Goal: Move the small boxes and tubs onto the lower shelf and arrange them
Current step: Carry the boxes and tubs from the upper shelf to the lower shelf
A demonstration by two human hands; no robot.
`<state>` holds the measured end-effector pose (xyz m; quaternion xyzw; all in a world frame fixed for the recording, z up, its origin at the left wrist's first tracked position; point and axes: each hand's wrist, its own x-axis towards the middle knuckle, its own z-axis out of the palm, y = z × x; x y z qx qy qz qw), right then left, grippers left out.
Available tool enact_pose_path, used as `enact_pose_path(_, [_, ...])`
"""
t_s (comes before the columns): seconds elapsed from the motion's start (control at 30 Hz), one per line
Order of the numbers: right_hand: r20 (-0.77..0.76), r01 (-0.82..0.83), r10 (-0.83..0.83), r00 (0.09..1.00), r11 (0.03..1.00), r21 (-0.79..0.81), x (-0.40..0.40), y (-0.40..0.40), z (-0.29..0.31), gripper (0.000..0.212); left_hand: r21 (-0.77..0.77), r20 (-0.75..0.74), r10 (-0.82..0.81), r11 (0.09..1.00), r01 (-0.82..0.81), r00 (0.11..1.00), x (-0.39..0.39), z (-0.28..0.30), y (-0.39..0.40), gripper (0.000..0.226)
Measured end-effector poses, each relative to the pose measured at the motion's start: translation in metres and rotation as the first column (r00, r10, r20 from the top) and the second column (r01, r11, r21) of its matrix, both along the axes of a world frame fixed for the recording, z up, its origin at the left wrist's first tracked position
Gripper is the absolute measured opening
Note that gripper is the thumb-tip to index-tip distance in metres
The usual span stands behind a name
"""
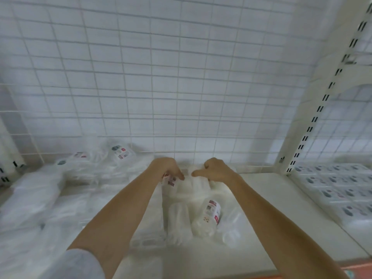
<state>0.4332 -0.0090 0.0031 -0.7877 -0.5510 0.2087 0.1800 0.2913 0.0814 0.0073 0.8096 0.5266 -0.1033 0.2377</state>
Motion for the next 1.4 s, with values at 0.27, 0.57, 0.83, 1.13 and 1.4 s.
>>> enact_pose_path(0.27, [-0.93,0.163,0.0,0.369,0.984,0.065,0.033,-0.018,-0.004,0.029,-0.185,0.594,0.188,0.978,-0.095,0.782,-0.019,0.003,0.005,0.055])
enact_pose_path(0.57, [-0.94,-0.031,0.134,0.314,0.991,0.13,0.019,-0.026,-0.008,0.049,-0.491,0.798,0.467,0.87,-0.039,0.38,-0.029,0.014,-0.023,0.012])
enact_pose_path(0.83, [-0.492,-0.242,0.39,0.778,0.909,0.339,-0.001,-0.044,-0.01,0.014,-0.182,0.754,0.319,0.942,-0.284,0.574,-0.023,0.001,-0.037,0.035])
enact_pose_path(1.13, [-0.075,-0.632,0.65,0.756,0.756,0.171,-0.005,-0.079,-0.033,0.018,-0.092,0.771,0.251,0.953,-0.287,0.586,-0.023,-0.009,-0.046,0.039])
enact_pose_path(1.4, [0.049,-0.681,0.68,0.732,0.725,0.107,-0.007,-0.074,-0.035,0.032,-0.083,0.755,0.238,0.959,-0.27,0.611,-0.024,-0.009,-0.04,0.044])
